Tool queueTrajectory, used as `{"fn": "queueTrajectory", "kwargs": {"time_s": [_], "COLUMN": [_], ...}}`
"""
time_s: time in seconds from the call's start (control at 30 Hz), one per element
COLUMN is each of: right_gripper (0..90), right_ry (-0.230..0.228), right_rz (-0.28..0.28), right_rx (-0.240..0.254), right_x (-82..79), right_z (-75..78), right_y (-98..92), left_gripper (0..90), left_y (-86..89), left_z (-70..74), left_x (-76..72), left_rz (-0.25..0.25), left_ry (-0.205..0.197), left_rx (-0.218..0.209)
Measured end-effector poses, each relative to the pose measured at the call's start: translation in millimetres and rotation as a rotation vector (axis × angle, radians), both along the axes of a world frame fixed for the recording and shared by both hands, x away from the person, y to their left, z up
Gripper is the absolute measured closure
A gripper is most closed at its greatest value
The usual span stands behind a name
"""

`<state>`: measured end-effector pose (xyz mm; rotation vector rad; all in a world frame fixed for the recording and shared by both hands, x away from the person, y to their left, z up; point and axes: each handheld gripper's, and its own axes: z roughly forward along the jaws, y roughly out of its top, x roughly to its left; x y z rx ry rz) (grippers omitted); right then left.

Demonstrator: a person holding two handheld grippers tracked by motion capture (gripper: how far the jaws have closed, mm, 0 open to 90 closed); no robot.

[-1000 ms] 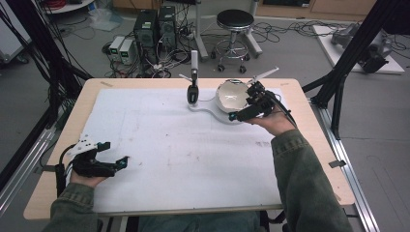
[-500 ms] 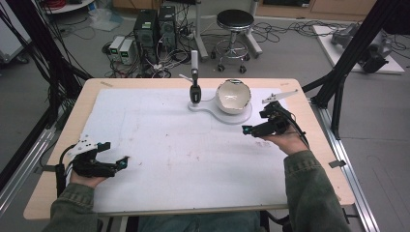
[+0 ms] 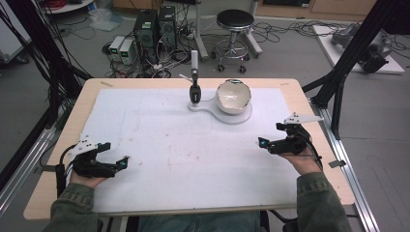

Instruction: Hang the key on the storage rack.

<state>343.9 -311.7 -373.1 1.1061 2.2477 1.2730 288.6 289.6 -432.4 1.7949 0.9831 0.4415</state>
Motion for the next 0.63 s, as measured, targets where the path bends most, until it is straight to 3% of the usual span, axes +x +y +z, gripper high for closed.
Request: {"fn": "queueTrajectory", "kwargs": {"time_s": [0.23,0.43,0.63], "right_gripper": [0.6,0.6,0.6], "right_ry": [-0.067,-0.077,-0.085], "right_rz": [-0.026,-0.102,-0.144], "right_rx": [-0.036,0.04,0.046], "right_x": [-17.6,-22.8,-23.4], "right_z": [-17.2,-37.4,-41.7], "right_y": [-14.0,-23.1,-21.4], "left_gripper": [1.8,1.8,1.8], "left_y": [0.2,-0.3,-1.6], "left_z": [-0.2,-0.7,-0.8], "left_x": [0.1,0.5,0.5], "left_rz": [0.003,0.0,-0.005], "left_ry": [0.002,0.007,0.0], "left_rx": [0.005,0.008,0.01]}}
